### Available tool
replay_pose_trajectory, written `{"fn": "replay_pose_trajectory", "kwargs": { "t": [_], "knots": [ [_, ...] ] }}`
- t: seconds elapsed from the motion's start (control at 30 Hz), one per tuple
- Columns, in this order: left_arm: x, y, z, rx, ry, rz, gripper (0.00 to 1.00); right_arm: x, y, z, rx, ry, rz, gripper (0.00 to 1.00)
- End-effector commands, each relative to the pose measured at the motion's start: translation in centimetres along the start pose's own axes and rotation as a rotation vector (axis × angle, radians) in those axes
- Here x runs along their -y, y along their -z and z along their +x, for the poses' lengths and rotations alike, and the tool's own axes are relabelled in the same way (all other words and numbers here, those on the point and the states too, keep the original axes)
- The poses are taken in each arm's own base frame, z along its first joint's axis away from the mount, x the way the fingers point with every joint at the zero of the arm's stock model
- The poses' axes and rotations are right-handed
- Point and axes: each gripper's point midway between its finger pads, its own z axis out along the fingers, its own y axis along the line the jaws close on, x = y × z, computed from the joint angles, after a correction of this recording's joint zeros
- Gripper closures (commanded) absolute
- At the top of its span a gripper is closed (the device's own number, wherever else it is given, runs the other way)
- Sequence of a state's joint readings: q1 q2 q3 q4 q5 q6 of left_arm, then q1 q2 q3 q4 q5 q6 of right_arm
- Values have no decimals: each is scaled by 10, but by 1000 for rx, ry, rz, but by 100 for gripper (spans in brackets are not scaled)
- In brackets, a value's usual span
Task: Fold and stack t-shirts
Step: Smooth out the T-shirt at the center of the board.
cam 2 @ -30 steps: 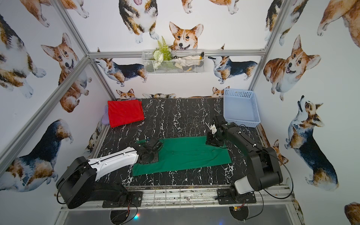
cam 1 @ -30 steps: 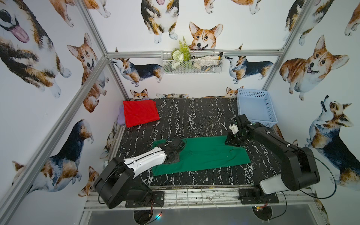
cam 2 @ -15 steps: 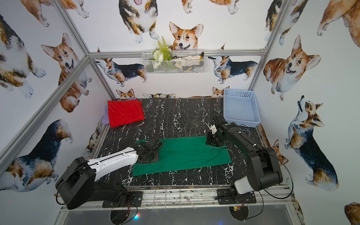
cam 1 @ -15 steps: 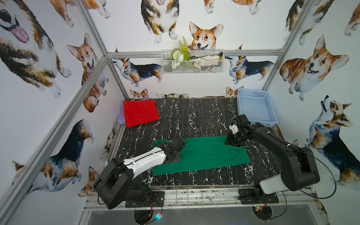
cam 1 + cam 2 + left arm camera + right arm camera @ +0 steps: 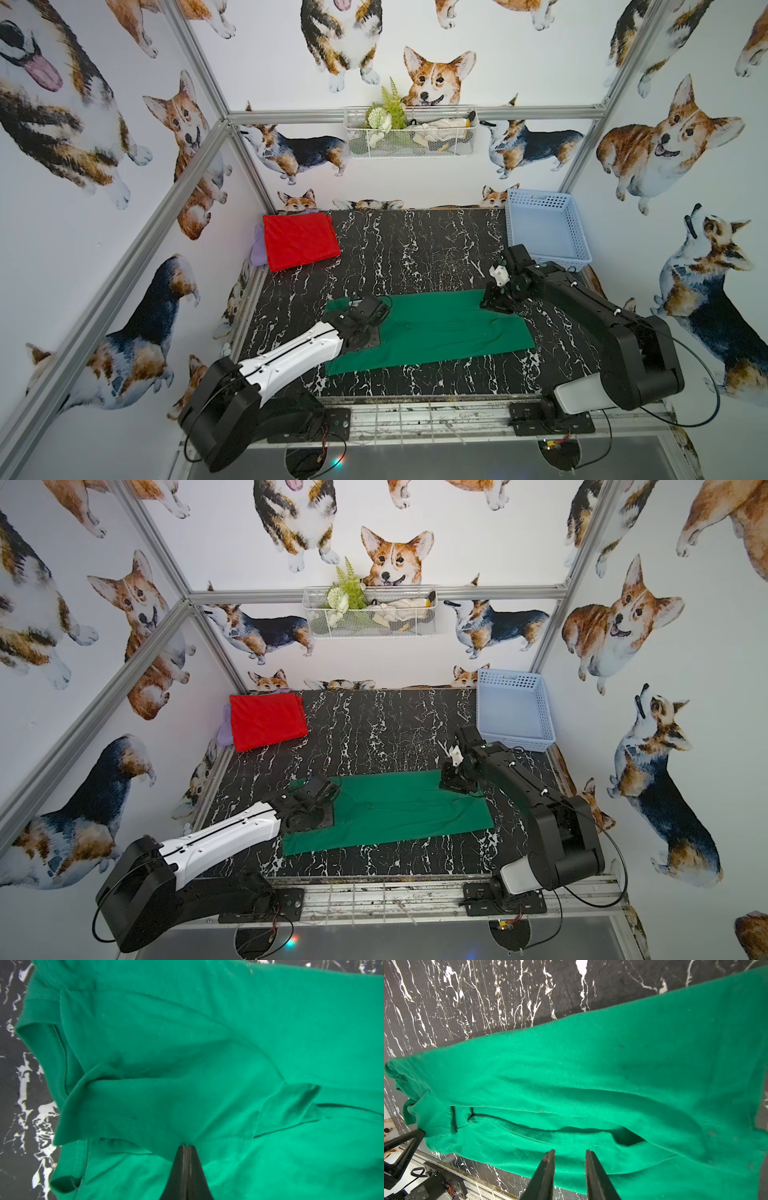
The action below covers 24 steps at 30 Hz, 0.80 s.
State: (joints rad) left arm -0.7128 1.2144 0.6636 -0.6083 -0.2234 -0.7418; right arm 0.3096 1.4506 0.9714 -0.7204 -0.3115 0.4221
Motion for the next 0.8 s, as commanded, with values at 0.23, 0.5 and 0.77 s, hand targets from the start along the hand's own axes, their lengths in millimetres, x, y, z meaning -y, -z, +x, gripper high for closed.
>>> {"fn": "replay_pose_trajectory", "kwargs": {
  "t": [0.23, 0.5, 0.77],
  "knots": [
    [-11, 1, 32, -59, 27, 31, 100, 1, 1, 3, -1, -15, 7, 68],
    [-7, -10, 39, -71, 34, 47, 73, 3, -5, 5, -10, -25, 4, 68],
    [-12, 15, 15, 10, 22, 6, 68, 2, -4, 5, -6, -22, -3, 68]
  ]
}}
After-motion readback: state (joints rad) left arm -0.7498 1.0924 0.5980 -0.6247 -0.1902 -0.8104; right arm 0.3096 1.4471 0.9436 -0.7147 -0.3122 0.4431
